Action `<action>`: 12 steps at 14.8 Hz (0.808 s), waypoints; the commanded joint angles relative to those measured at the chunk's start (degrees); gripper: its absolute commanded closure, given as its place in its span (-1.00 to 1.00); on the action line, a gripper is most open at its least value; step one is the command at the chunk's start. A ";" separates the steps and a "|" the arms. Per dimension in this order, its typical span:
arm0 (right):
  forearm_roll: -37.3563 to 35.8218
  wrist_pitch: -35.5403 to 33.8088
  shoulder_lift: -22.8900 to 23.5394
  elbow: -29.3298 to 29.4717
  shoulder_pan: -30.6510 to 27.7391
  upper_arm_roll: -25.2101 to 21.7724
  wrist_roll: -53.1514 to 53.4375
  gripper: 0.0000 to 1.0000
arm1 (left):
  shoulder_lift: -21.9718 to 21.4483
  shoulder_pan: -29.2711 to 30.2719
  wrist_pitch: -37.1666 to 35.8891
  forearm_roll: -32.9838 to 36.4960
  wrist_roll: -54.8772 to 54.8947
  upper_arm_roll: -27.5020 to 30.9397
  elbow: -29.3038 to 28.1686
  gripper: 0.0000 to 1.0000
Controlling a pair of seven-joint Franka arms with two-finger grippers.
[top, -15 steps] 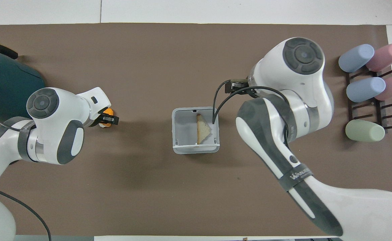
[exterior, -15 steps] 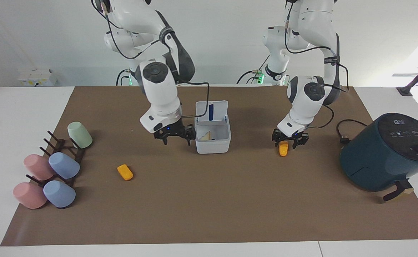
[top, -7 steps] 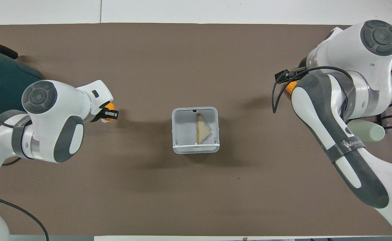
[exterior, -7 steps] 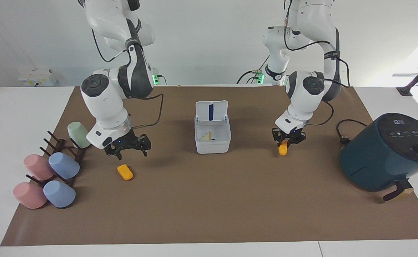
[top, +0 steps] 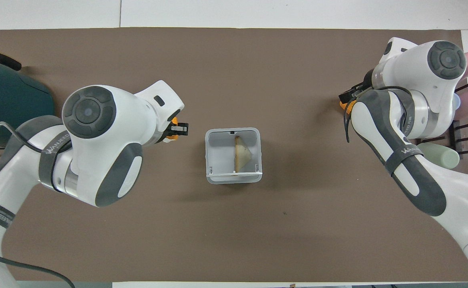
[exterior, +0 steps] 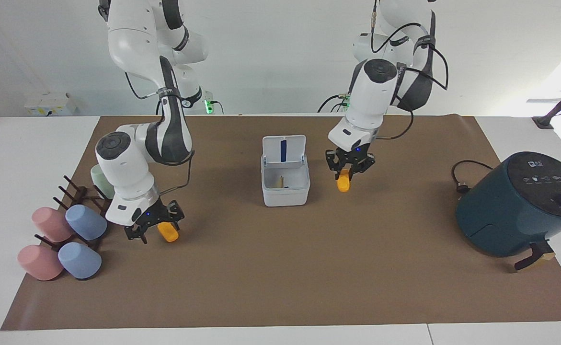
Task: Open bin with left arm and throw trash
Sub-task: 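Grasp the orange piece with the left gripper and carry it toward the bin, then drop the orange piece into the bin with the left gripper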
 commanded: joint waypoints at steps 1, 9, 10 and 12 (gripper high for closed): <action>0.83 2.23 -1.36 -5.19 -0.94 1.03 -4.58 -1.00 | 0.91 -4.54 2.02 -5.82 -3.65 0.93 1.02 1.00; 2.15 5.83 -1.89 -9.16 -1.29 1.03 -5.82 -0.37 | 0.91 -12.29 4.86 -6.54 -3.39 1.01 0.14 -1.00; 2.15 5.40 -1.89 -8.72 -1.38 1.11 -5.82 0.02 | 0.91 -12.29 4.33 -6.54 -3.47 1.01 0.14 -1.00; 2.15 4.69 -1.80 -8.02 -1.47 1.11 -5.82 0.90 | 0.29 -11.68 1.88 -6.45 -3.56 1.28 0.23 -1.00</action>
